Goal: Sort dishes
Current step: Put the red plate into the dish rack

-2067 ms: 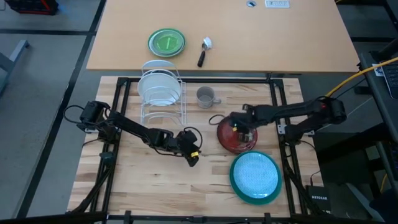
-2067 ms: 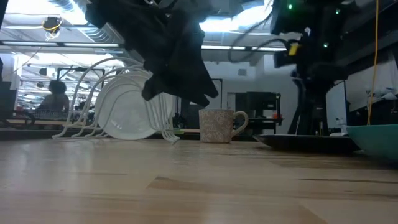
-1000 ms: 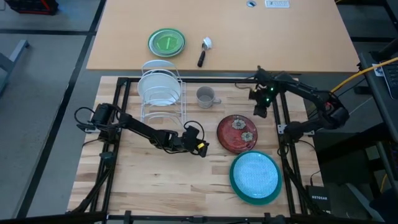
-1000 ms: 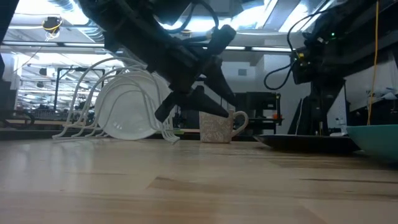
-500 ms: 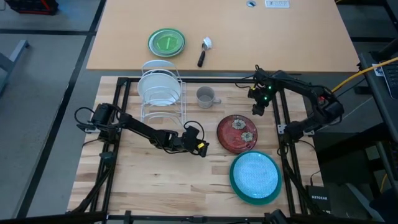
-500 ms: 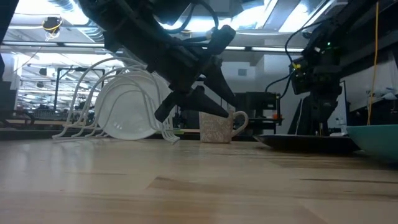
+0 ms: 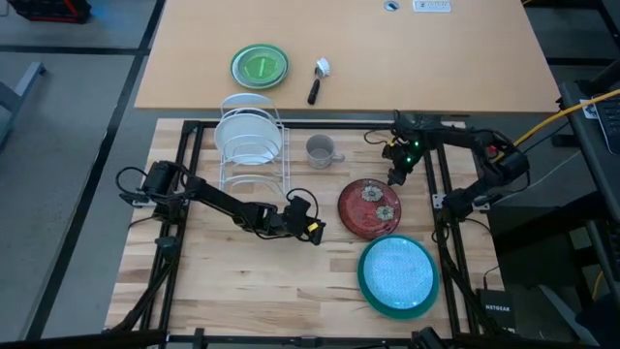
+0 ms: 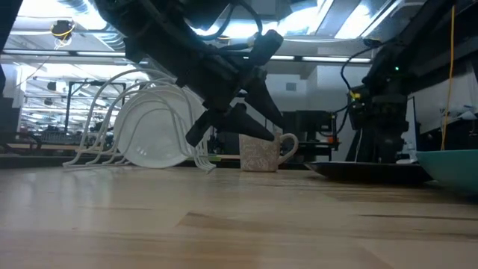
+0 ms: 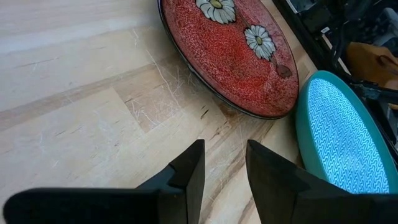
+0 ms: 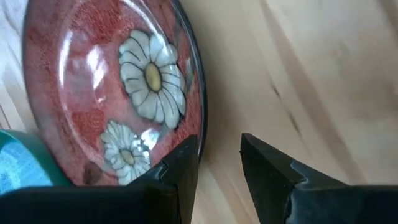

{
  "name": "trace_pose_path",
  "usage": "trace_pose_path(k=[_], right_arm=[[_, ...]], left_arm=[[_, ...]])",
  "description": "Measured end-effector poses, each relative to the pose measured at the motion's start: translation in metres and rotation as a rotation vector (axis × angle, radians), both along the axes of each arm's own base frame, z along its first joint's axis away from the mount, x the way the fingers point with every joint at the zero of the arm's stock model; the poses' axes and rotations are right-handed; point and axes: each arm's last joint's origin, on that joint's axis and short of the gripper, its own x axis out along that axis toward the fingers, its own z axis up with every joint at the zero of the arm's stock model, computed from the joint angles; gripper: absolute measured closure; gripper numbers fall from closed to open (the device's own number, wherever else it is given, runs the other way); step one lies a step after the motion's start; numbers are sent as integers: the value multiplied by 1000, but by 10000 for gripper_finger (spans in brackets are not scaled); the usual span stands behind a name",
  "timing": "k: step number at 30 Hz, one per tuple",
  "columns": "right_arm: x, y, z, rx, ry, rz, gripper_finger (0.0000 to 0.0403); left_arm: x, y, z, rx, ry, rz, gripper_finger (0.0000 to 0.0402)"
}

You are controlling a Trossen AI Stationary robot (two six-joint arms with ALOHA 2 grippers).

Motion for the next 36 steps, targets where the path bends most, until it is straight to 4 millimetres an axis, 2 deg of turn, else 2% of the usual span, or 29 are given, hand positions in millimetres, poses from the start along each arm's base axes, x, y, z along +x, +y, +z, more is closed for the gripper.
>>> trace_pose_path(k=[16, 26, 31, 36], right_arm=[[-15, 29, -44, 87, -131, -49, 276], [-16, 31, -47, 123, -144, -94, 276], [-14, 30, -47, 125, -155, -103, 276], [-5, 36, -47, 109, -159, -46, 276]], left_arm=[[1, 1, -5, 2, 16, 5, 295], [9, -1, -37, -76, -10, 56, 295], [16, -2, -41, -90, -86, 55, 295], [16, -1, -41, -75, -96, 74, 295]])
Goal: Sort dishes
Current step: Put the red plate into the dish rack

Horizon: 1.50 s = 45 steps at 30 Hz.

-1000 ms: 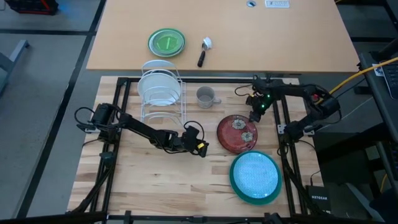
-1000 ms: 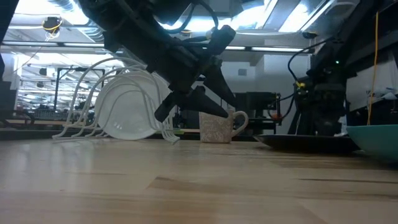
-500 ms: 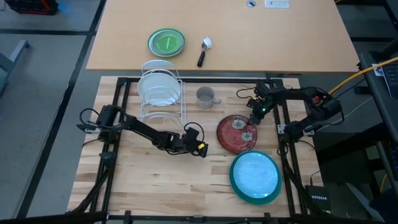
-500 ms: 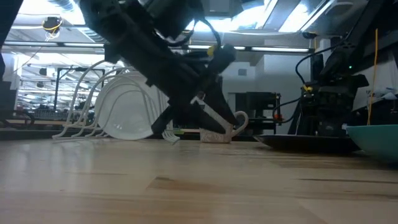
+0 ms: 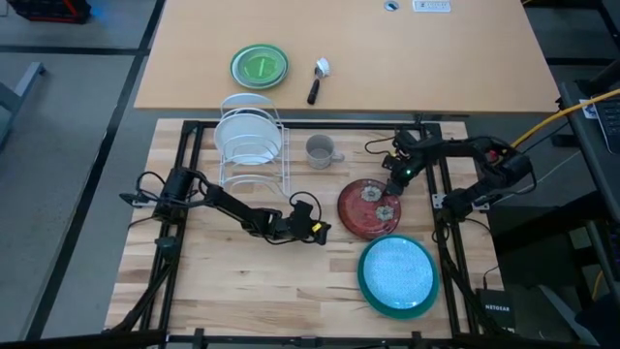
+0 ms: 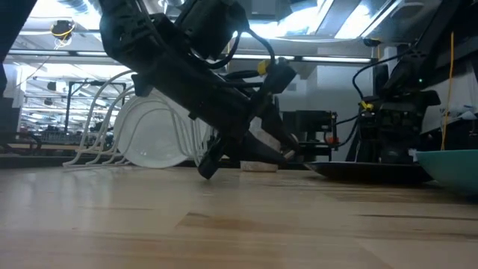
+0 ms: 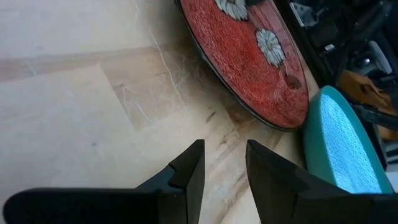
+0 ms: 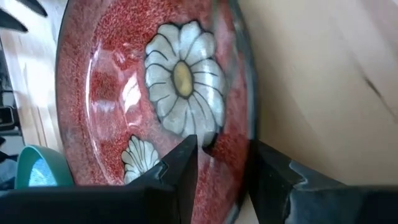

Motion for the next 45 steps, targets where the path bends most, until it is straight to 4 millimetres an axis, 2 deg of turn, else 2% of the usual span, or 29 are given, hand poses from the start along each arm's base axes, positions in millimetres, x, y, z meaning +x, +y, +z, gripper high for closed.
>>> trace_pose_path(k=[19, 34, 45], right_arm=[[42, 22, 2, 3, -21, 16, 276], [67, 41, 5, -4, -91, 71, 276], [95, 63, 16, 35, -292, 179, 276]], left_arm=[[1, 9, -1, 22, 14, 23, 295], [-1, 10, -4, 31, 61, 23, 295], [-2, 11, -5, 97, 85, 9, 306]])
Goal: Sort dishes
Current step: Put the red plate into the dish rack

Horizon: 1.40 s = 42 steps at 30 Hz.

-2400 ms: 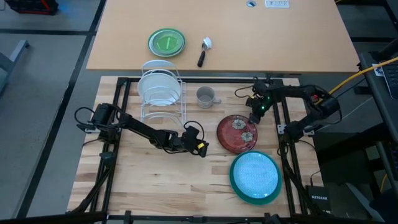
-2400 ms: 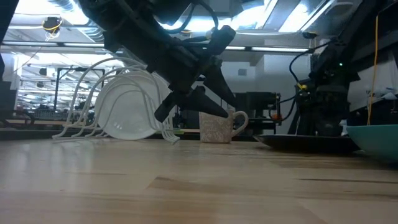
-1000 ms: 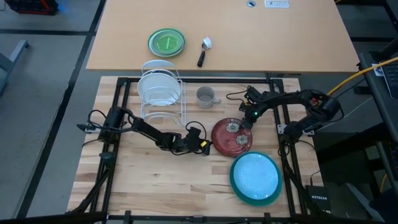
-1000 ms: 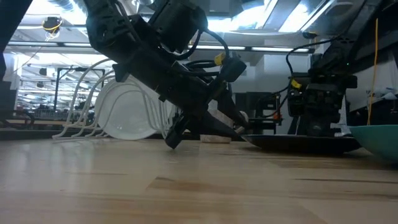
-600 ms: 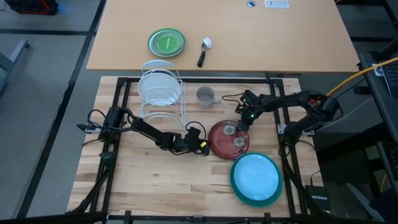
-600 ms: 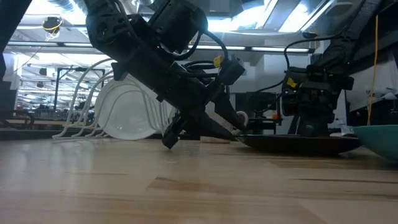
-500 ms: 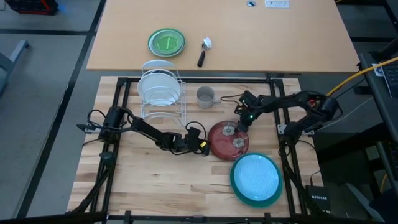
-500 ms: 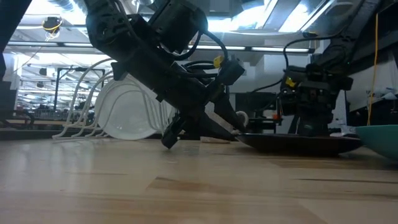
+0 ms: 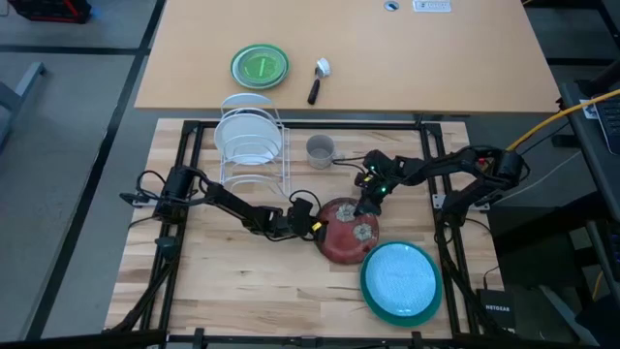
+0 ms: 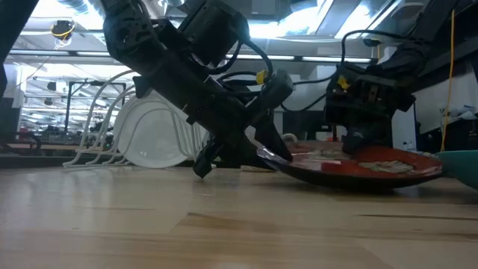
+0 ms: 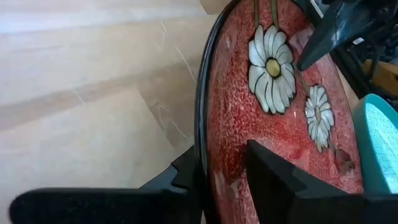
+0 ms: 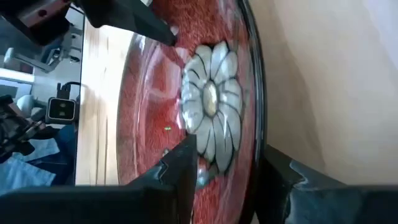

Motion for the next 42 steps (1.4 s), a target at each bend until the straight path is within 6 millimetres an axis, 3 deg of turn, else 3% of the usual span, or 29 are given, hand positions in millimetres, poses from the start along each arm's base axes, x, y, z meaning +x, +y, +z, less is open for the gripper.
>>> trace_pose_path(k=[7, 14, 26, 34, 42], right_arm=[[8, 14, 2, -34, -8, 18, 276], [10, 15, 3, -71, -24, 13, 276], [37, 6, 36, -170, -310, 40, 276], [58, 0, 92, -228, -588, 115, 276], [56, 1, 166, -306, -826, 155, 276]], left_arm=[[2, -1, 3, 31, -16, -32, 354], [2, -5, 4, 60, -15, -50, 369], [5, -6, 12, 130, -73, -88, 385], [5, -6, 31, 217, -94, -123, 392], [3, -4, 46, 319, -92, -109, 396]])
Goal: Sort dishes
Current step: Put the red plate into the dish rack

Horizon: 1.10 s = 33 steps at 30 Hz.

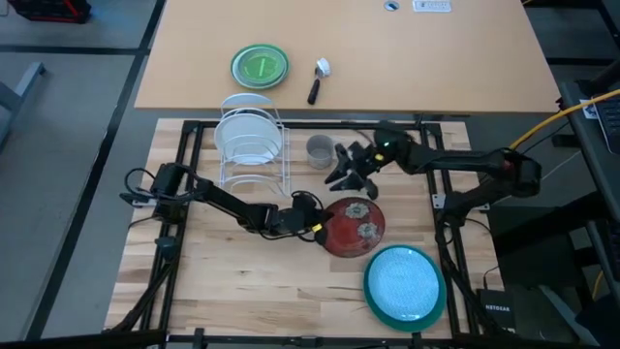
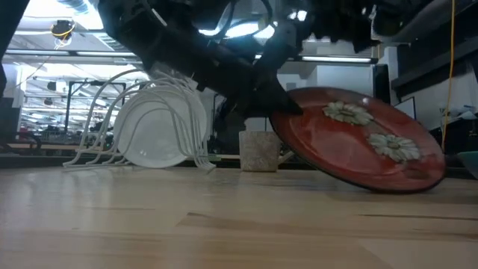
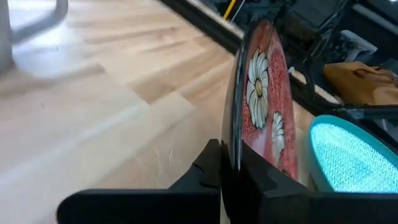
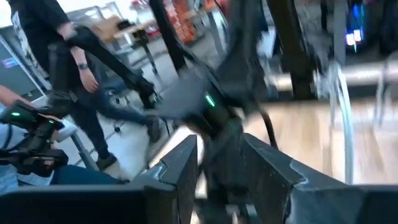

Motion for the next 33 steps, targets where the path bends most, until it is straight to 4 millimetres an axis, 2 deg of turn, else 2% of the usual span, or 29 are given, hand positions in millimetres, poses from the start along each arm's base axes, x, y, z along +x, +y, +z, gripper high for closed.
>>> trace_pose_path(k=[7, 15, 22, 25, 30, 33], right_arm=[[-27, 10, 63, -76, -210, 7, 276], [-72, 26, 105, -144, -389, -19, 276], [-107, 38, 127, -223, -528, -26, 276], [-119, 43, 133, -246, -574, -28, 276], [-132, 47, 139, -281, -625, -32, 276], [-135, 48, 140, -297, -635, -35, 276]], left_arm=[[-8, 2, 35, 165, 13, -30, 398], [-30, 8, 96, 348, -8, -10, 398], [-64, 14, 154, 519, -36, 26, 399], [-81, 18, 174, 602, -9, 35, 399], [-112, 27, 206, 722, 14, 78, 399], [-129, 35, 217, 774, 56, 95, 399]])
